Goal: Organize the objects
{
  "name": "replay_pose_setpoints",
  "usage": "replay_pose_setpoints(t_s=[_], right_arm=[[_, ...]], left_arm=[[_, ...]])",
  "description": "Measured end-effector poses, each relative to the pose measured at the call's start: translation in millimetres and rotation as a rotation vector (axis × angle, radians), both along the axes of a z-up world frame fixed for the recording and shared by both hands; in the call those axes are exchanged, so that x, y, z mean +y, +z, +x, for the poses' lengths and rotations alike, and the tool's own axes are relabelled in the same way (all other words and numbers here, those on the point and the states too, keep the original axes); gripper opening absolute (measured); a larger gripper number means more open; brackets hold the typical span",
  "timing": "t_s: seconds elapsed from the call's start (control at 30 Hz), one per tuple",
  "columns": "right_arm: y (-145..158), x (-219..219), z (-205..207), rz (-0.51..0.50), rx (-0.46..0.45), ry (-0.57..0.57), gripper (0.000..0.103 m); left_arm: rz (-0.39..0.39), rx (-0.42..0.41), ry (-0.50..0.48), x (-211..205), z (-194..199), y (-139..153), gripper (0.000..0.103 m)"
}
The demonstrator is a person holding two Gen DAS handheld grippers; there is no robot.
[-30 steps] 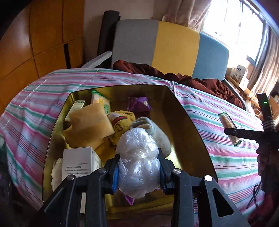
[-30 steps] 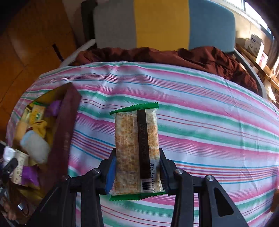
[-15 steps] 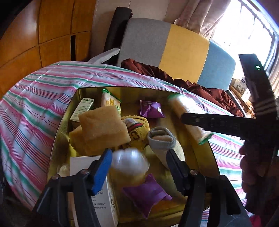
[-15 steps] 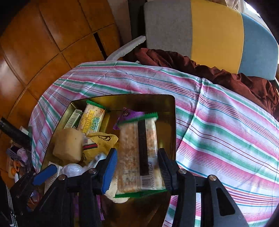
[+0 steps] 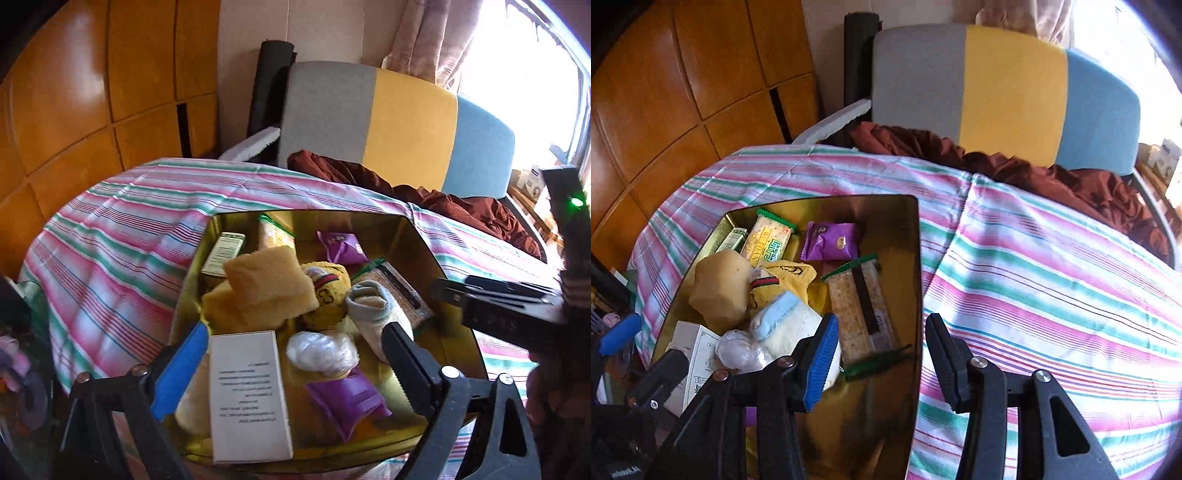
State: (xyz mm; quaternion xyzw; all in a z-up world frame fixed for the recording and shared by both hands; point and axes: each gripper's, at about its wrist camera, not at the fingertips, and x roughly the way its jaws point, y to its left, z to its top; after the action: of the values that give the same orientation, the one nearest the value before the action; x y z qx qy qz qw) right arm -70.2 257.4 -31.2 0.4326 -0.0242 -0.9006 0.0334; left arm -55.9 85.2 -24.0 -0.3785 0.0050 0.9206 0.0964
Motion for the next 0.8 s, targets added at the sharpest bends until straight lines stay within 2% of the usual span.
replay_pose_setpoints(t_s=[0.03,0.3,0.4,0.6,0.67,0.8], right_arm=[[2,0,7,0.013,0.017,-0.011,0.05],[5,-10,58,0.054,0.075,-0.047,0.05],[2,-14,73,0.053,0.075,-0.057,0.05],[-3,-19,87,0.056,0.076,-0.064,0.05],[-2,-21,88,0.059,0.079,-0.065,0.05],[-1,-23,90,0.061,0.085,-0.064,0.05]], left_arm=[[-0.005,0.007,0.008,-2,3,2,0.103],[-0.029,0.07,0.04,-13,28,14,0.103],[-0.065,0.082,0.068,-13,37,16,0.103],[-0.061,0.068,0.108,-19,47,15,0.103],[-0.049,0.082,0.117,-22,53,14,0.097],[-0.032,0.081,0.12,-28,55,13,0.096]])
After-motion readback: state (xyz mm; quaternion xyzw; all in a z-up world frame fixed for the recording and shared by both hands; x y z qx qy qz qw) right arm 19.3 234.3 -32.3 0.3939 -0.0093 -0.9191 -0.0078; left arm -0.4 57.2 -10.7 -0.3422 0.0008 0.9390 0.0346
